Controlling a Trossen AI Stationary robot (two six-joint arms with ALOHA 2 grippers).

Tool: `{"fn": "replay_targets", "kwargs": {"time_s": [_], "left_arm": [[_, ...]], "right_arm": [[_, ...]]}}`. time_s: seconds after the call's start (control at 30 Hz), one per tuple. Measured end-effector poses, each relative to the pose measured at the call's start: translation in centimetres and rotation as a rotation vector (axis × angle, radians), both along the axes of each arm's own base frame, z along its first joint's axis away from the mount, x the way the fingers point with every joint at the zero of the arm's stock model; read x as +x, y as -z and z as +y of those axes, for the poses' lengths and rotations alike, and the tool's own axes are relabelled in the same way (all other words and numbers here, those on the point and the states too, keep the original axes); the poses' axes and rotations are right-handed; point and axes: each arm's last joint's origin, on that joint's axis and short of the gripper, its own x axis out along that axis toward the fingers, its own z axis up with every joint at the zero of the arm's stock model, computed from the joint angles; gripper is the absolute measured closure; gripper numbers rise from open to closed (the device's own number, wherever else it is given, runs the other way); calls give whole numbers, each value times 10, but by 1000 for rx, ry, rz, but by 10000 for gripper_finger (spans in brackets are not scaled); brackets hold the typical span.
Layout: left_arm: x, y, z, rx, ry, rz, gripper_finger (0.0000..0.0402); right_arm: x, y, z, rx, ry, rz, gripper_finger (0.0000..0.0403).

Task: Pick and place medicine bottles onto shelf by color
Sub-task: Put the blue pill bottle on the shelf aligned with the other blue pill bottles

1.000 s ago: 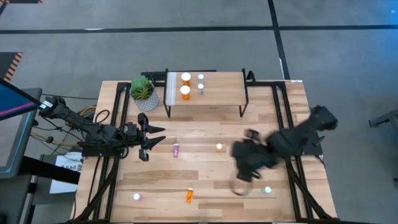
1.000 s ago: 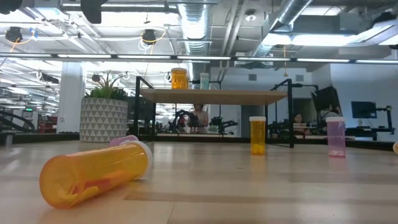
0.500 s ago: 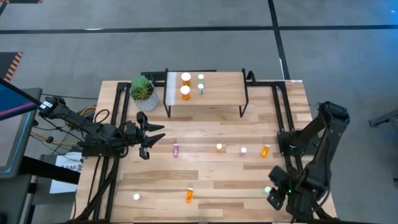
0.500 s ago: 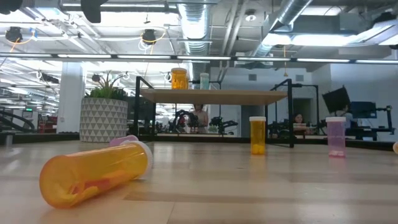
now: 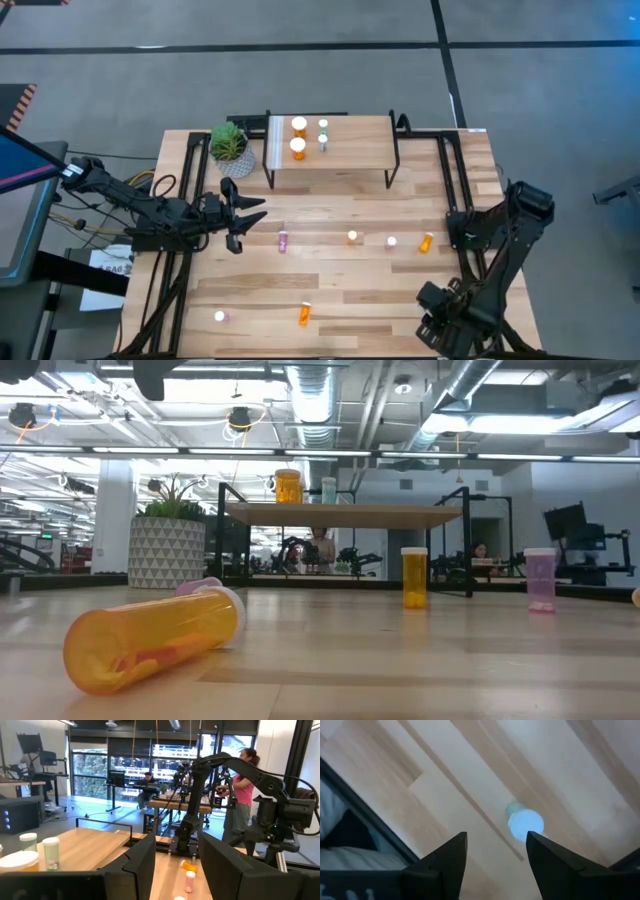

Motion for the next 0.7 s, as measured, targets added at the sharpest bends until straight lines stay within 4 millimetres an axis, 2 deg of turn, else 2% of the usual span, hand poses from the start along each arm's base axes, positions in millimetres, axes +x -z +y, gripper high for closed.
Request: {"fn": "replay_targets", "kwargs": {"time_s": [0.33,0.53,0.63,0.7], "left_arm": [[0,0,0,3,-2,-2,262],[0,0,0,2,-1,-3,262],[0,0,0,-1,0,-4,262],[0,0,0,-1,-1,-3,262]], "right_arm": [[-10,-1,-17,-73,43,39,178],[-34,6,-36,11,69,-39,178],[-44,-1,-42,48,71,-142,178],[-44,-5,-43,55,61,-194,178]]}}
